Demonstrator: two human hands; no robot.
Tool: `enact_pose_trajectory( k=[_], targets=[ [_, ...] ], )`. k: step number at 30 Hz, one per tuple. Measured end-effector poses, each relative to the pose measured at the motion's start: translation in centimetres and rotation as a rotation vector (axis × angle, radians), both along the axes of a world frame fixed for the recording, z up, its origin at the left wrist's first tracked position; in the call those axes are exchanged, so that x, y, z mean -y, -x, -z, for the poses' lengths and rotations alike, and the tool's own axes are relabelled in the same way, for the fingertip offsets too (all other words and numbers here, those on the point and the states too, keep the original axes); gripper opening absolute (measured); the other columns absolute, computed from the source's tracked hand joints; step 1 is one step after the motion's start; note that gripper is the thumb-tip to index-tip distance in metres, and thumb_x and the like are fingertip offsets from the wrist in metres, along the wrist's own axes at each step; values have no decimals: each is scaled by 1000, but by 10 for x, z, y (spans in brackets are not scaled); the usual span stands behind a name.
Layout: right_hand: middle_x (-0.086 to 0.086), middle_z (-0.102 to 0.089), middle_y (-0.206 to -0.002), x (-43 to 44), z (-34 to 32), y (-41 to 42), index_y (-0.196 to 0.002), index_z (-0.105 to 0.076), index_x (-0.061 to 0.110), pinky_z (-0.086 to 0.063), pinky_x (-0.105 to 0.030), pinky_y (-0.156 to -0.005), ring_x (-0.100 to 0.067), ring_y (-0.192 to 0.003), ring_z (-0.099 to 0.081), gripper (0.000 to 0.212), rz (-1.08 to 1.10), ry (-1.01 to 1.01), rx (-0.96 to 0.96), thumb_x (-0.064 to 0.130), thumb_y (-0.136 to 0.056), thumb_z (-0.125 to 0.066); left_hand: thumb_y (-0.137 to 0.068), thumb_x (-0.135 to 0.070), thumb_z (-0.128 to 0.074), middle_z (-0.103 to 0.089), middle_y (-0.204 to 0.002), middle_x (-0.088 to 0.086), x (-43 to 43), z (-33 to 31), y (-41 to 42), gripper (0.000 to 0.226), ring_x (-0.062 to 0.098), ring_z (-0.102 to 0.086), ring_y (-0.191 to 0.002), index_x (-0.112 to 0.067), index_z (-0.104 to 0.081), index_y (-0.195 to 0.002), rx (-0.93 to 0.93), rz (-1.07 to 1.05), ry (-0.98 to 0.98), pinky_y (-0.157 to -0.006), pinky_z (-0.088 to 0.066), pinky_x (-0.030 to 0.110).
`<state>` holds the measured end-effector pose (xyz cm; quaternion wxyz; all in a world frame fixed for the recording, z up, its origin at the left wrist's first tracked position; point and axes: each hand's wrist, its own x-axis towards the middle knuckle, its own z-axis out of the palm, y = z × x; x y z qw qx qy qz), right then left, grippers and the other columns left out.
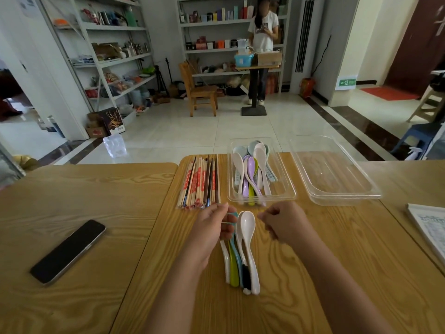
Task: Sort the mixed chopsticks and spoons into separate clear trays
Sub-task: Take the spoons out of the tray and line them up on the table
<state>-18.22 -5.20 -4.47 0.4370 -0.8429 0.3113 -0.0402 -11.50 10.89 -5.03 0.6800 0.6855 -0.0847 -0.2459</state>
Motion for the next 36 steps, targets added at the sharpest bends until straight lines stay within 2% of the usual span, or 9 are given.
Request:
enact_pose_trajectory(
  k=[7,11,14,17,19,25,29,32,36],
  targets=[
    [-11,-68,-66,42,-27,-89,-81,-69,2,-51,-28,-54,-16,-47,-56,22,-31,176,89,22,-90,-68,-104,-29,-46,-68,-80,2,36,-35,-58,28,13,-63,-69,-10,-66,-102,41,12,-34,-61,-52,24],
    [-3,-58,-65,49,-21,-137,-75,-55,8,-37,-17,-40,-13,-52,-54,21,-38,264,52,18,-90,-66,-104,-29,-45,-68,-82,1,50,-41,-91,28,14,-61,-71,-12,-67,-101,74,-29,-71,-63,-50,26],
    [-6,-56,-71,47,-14,-160,-71,-50,11,-44,-25,-55,-22,-67,-61,26,-62,346,68,19,-95,-60,-104,-28,-45,-68,-81,1,54,-38,-103,28,13,-60,-70,-12,-68,-101,68,-50,-80,-63,-51,26],
    [-4,-52,-70,43,-14,-175,-92,-61,1,-52,-33,-81,-23,-80,-64,16,-75,486,47,14,-97,-53,-103,-30,-46,-68,-82,0,55,-33,-110,27,12,-62,-71,-14,-68,-102,69,-48,-91,-65,-52,27],
    [-5,-56,-74,43,-13,-180,-97,-61,2,-52,-34,-85,-22,-80,-64,16,-91,559,48,12,-96,-49,-103,-31,-46,-69,-83,0,56,-30,-113,27,12,-62,-72,-15,-68,-103,65,-44,-92,-66,-52,27],
    [-1,-48,-71,34,-5,-178,-100,-62,8,-33,-27,-75,-16,-71,-50,14,-124,710,-67,7,-95,-49,-103,-31,-46,-69,-86,2,55,-24,-118,27,13,-62,-74,-15,-67,-104,65,-36,-89,-66,-53,27],
    [-7,-63,-98,27,-5,-173,-111,-61,4,-45,-26,-77,-20,-89,-62,19,-99,645,-44,5,-95,-50,-103,-30,-46,-68,-85,2,53,-24,-114,27,12,-61,-72,-13,-67,-105,58,-29,-88,-64,-52,26],
    [-11,-60,-92,29,-17,-169,-108,-61,1,-54,-32,-79,-23,-87,-64,21,-35,549,-13,1,-96,-44,-104,-30,-45,-68,-84,1,51,-29,-111,27,12,-61,-71,-13,-67,-105,65,-29,-83,-62,-51,25],
    [-12,-62,-89,40,-42,-165,-97,-59,3,-43,-29,-53,-25,-73,-62,14,113,418,142,6,-96,-46,-104,-29,-45,-67,-82,1,49,-43,-104,29,13,-60,-70,-12,-67,-102,91,-47,-66,-60,-49,26]
  ],
)
